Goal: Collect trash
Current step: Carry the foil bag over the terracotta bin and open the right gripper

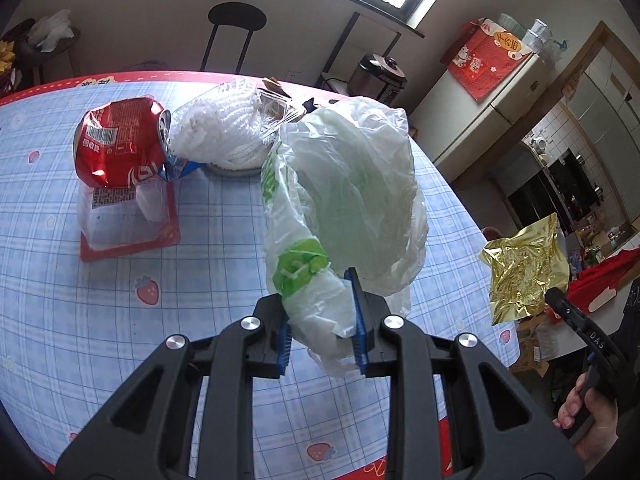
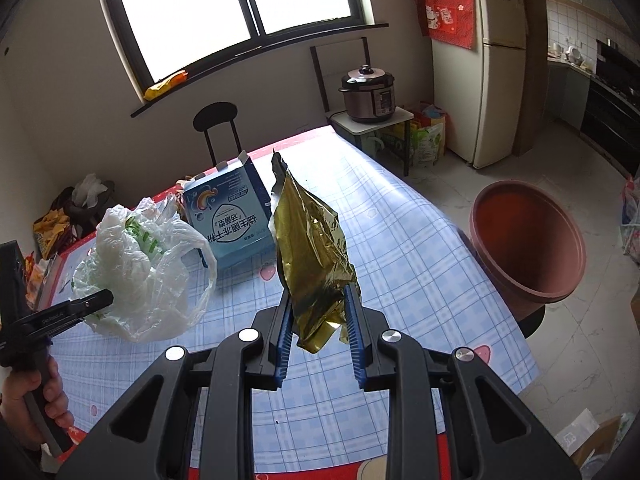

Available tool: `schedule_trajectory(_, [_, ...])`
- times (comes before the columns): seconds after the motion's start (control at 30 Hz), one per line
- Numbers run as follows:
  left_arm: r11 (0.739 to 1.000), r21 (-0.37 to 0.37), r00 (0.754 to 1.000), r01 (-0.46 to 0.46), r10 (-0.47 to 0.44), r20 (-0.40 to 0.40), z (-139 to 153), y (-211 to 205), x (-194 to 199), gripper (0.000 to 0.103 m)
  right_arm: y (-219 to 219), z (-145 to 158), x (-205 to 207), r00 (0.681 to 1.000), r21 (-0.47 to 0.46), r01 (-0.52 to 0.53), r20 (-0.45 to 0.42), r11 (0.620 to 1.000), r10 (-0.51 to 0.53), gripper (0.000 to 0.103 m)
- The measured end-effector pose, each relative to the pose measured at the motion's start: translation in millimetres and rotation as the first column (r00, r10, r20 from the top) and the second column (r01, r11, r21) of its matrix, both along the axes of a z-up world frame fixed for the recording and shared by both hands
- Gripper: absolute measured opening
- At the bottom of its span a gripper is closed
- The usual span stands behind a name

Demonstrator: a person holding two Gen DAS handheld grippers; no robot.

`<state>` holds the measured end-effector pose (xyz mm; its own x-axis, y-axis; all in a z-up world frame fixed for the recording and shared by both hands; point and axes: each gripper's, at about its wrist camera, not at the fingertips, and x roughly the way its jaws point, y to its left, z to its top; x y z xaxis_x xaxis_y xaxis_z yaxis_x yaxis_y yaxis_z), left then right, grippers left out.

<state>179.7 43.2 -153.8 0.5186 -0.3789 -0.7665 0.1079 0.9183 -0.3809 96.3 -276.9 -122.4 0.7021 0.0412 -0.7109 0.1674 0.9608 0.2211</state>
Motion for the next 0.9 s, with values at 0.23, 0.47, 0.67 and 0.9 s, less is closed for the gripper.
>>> schedule_trajectory(0.23, [0.999, 0.04, 0.999, -0.001, -0.001, 0.052, 21, -15, -16, 0.027, -73, 8, -8, 0.994, -0.035, 0.097, 0.047, 0.995, -0.095, 0.024])
schedule_trajectory(0.47, [0.993, 0.043, 0.992, -0.113, 0.11, 0.067, 36, -53, -24, 0.027, -186, -12, 24, 0.989, -0.05, 0.144, 0.031, 0.988, -0.142, 0.024])
schedule_trajectory(0.67, [0.982, 0.063, 0.981, -0.177, 0.171, 0.096, 52, -99, -36, 0.028, -267, -54, 52, 0.984, -0.013, 0.174, -0.046, 0.985, -0.175, 0.025])
schedule_trajectory(0.9, [0.98, 0.087, 0.979, -0.179, 0.169, 0.11, 68, -143, -45, 0.028, -302, -91, 66, 0.976, 0.033, 0.174, -0.135, 0.984, -0.168, 0.034])
